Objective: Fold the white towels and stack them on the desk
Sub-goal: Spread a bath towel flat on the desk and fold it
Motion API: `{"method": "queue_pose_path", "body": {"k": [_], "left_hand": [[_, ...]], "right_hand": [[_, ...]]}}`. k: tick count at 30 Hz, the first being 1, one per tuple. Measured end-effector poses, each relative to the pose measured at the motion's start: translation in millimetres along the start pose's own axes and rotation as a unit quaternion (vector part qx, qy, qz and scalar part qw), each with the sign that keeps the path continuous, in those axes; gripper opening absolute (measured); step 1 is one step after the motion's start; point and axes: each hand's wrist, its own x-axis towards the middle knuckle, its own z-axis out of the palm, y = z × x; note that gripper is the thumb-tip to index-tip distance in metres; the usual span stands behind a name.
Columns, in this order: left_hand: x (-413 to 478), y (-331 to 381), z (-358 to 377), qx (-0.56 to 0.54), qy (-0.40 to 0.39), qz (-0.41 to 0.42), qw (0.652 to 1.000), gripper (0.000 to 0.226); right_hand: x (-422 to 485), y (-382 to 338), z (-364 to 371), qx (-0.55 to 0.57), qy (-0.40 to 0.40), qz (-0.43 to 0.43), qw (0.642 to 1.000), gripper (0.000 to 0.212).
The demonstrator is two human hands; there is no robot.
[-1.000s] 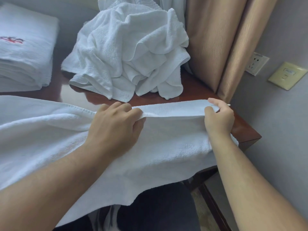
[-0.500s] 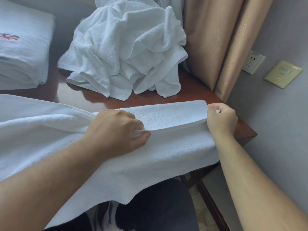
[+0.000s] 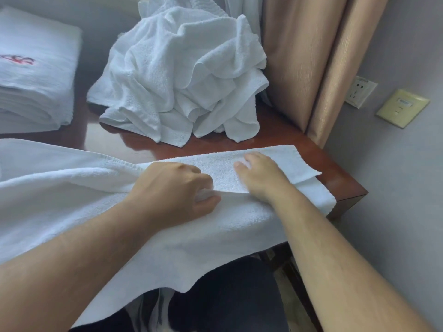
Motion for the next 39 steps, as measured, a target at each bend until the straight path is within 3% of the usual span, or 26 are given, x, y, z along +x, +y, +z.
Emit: {"method": "queue_pose_path", "body": {"k": [2,8,10,12,14,18,20,23,26,28,30,34,39], "left_hand": [[-3,0,-2,-0.001,-0.008,-0.003,1.000,0.034],[-21,-16,-20,0.027,-0.071,-0.003,0.997,0.042],[-38,-38,-37,0.064,-0.077,-0.019,0.995,0.048],[-59,-62,-56,0.091,-0.068,-0.067,0.991,0.050],[-76,-80,-74,0.104,-0.079,-0.133,0.982,0.058],[-110,-111,-102,0.109,-0.071,-0.223,0.966,0.064],[-132,-129,-116,0.108,-0.063,-0.270,0.955,0.073],[-160,-155,-139,0.066,-0.051,-0.370,0.925,0.090],[-177,-179,-153,-0.028,-0.083,-0.439,0.894,0.101],[-183,-186,-151,-0.076,-0.110,-0.426,0.895,0.093],[-183,-189,-142,-0.051,-0.087,-0.393,0.914,0.070],[-170,-193,-131,-0.015,0.018,-0.333,0.943,0.021],[-159,-216,-155,-0.031,0.171,-0.386,0.906,0.022]], "right_hand": [[-2,0,11,-0.056,-0.021,-0.001,0.998,0.067],[-4,0,10,-0.062,-0.026,-0.010,0.998,0.072],[-5,-9,6,-0.083,-0.022,0.008,0.996,0.064],[-10,-34,3,-0.112,0.005,0.006,0.994,0.037],[-19,-73,10,-0.086,0.053,-0.057,0.993,0.025],[-65,-170,40,0.110,0.060,-0.224,0.966,0.041],[-85,-201,58,0.073,0.042,-0.273,0.958,0.055],[-90,-212,72,-0.016,0.060,-0.275,0.959,0.062],[-92,-214,75,0.003,0.134,-0.342,0.930,0.051],[-97,-217,83,0.061,0.186,-0.473,0.859,0.026],[-103,-225,87,0.086,0.138,-0.555,0.816,0.015],[-99,-231,91,0.064,0.002,-0.530,0.845,0.020],[-90,-235,94,0.038,-0.024,-0.529,0.848,0.032]]}}
